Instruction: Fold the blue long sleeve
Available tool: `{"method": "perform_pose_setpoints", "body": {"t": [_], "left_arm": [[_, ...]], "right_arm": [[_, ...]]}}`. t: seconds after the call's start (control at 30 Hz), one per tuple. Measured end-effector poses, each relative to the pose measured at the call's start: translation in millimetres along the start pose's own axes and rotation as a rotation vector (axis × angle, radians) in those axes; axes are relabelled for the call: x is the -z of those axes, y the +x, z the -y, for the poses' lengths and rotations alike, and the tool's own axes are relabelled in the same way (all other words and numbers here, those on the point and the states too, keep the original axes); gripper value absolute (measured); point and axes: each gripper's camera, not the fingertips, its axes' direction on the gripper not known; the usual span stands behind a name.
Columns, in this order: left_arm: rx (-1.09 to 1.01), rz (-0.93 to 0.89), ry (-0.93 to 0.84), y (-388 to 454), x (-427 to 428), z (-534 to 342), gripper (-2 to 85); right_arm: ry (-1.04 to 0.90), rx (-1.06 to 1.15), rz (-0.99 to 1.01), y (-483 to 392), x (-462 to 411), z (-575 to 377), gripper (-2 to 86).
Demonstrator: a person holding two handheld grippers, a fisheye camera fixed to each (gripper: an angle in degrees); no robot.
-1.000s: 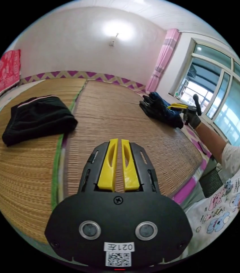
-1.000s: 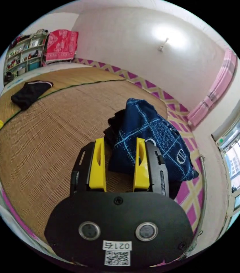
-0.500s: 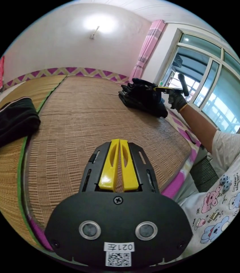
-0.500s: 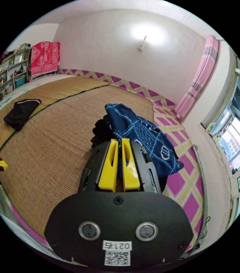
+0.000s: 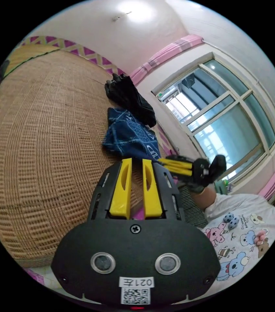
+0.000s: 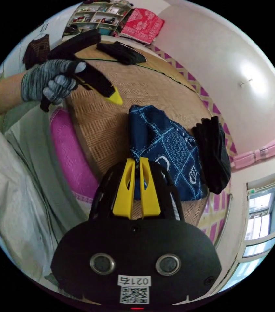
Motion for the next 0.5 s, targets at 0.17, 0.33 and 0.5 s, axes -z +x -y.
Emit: {"method": "perform_pose_setpoints", "body": {"t": [0.17, 0.33, 0.5], "left_arm": [[0.046, 0.033, 0.039, -13.3, -3.7, -0.6, 10.0], [0.033, 0.057, -0.031, -20.0, -28.3, 22.8, 14.8], [0.044, -0.020, -0.160, -19.3, -58.6, 38.6, 14.0]], "right_arm": [[0.080, -0.109, 0.278, 47.5, 29.9, -47.3, 5.1], [0.159, -0.704, 0.450, 180.1, 8.2, -126.7, 12.5], [0.171, -1.179, 0.787, 257.3, -88.3, -198.5, 11.5]]}}
